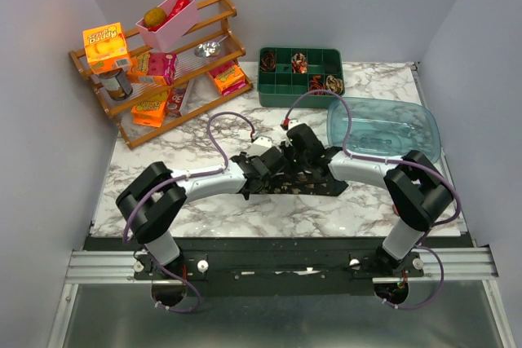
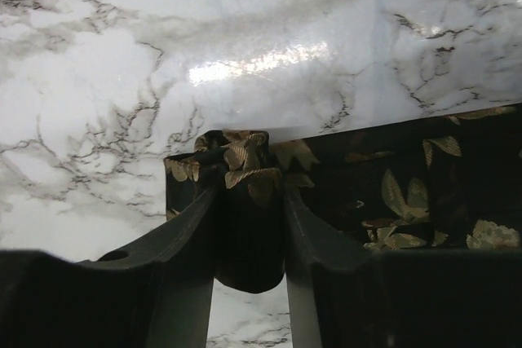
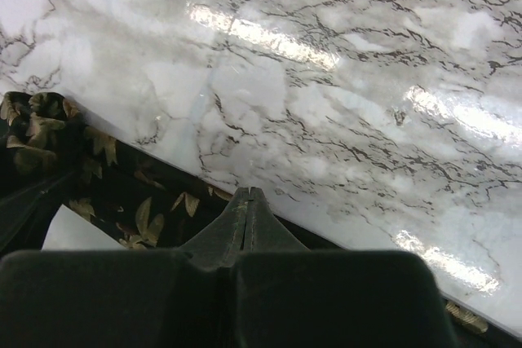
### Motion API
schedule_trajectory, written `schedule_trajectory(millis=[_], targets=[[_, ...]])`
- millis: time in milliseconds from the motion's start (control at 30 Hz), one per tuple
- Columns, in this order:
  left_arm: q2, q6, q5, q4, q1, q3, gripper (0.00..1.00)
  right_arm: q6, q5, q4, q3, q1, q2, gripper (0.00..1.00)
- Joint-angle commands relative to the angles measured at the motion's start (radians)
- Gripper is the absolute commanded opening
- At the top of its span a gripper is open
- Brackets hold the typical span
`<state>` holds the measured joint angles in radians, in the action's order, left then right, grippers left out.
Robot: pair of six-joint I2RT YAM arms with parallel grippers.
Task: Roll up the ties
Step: Roll the tie at the center of the board.
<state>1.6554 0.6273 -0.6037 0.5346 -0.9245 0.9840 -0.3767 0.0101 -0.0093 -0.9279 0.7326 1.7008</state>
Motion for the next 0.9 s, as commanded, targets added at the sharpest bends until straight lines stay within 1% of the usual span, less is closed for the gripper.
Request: schedule_trajectory(millis=[0,100,400,467,700,867], targets=[[-0.025,0.066,0.087,-0.088,-0.011,-0.051,0.55,-0.005,0.027,0.000,0.023,-0.007,-0.024,0.01],[-0.068,0.072,0.099,-0.117,-0.014,-0.070,0.61,-0.005,0.024,0.002,0.023,-0.007,-0.023,0.01],[-0.147,0.100,0.055,-0.139,-0.045,-0.097,0.65,0.007,-0.005,0.040,0.018,-0.006,-0.032,0.01],[-0.181,0.101,0.050,-0.147,-0.048,-0.111,0.66,0.015,-0.047,0.054,0.026,-0.006,-0.058,0.01],[-0.295,0.080,0.030,-0.162,-0.042,-0.139,0.80,0.030,-0.173,0.140,0.037,-0.004,-0.147,0.01],[-0.382,0.084,0.054,-0.154,0.007,-0.171,0.83,0.032,-0.239,0.160,-0.021,0.024,-0.133,0.01]])
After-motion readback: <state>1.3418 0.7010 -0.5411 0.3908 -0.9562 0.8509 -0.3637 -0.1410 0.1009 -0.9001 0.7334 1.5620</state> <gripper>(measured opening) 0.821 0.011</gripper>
